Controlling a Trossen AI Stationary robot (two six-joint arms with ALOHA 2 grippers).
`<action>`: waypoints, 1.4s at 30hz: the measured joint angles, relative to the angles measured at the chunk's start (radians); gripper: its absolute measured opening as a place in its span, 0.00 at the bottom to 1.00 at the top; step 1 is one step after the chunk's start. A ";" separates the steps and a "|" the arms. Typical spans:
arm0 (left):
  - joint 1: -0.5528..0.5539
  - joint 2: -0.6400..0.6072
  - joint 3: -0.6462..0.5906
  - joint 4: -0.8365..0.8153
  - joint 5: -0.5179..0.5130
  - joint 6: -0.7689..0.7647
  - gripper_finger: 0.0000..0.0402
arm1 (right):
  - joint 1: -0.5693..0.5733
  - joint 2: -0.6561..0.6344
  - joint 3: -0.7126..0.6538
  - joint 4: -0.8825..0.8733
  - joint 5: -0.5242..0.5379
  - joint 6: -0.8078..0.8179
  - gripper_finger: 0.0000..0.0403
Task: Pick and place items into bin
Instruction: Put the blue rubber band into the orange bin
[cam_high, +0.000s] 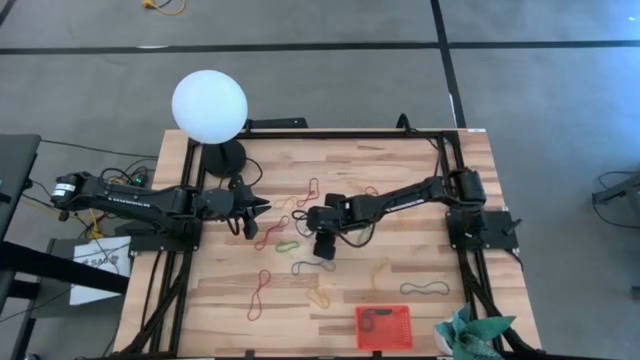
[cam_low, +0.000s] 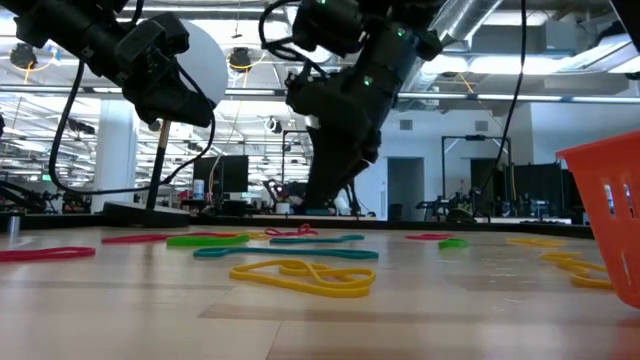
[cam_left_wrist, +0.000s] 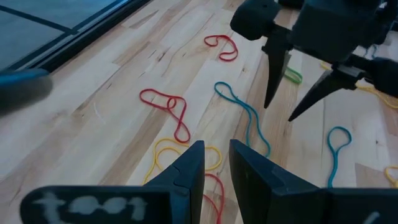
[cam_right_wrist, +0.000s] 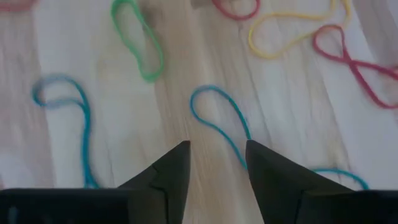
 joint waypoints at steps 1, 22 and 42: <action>0.000 0.000 0.000 0.000 0.000 0.000 0.16 | -0.001 0.004 -0.001 -0.008 0.000 -0.019 0.39; 0.000 0.000 0.000 0.000 0.000 0.000 0.16 | -0.053 0.098 0.001 0.031 0.054 -0.060 0.49; 0.000 0.000 0.000 0.000 0.000 0.011 0.16 | -0.038 0.079 -0.001 -0.005 -0.048 -0.016 0.02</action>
